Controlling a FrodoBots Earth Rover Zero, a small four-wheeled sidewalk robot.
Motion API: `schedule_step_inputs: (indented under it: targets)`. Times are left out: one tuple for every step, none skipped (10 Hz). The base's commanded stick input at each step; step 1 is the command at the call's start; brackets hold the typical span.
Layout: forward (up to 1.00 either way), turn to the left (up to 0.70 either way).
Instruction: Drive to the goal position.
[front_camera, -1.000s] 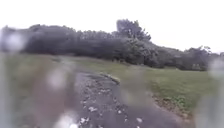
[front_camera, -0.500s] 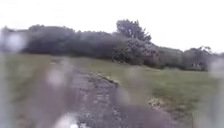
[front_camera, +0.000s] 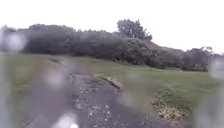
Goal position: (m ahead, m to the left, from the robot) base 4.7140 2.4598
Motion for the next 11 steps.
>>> schedule_step_inputs:
  targets:
    - [0.85,0.26]
    - [0.85,0.34]
    - [0.85,0.34]
    - [0.85,0.34]
    - [0.85,0.34]
    - [0.85,0.34]
    - [0.85,0.34]
    - [0.85,0.34]
    - [0.85,0.34]
    - [0.85,0.0]
    - [0.85,0.0]
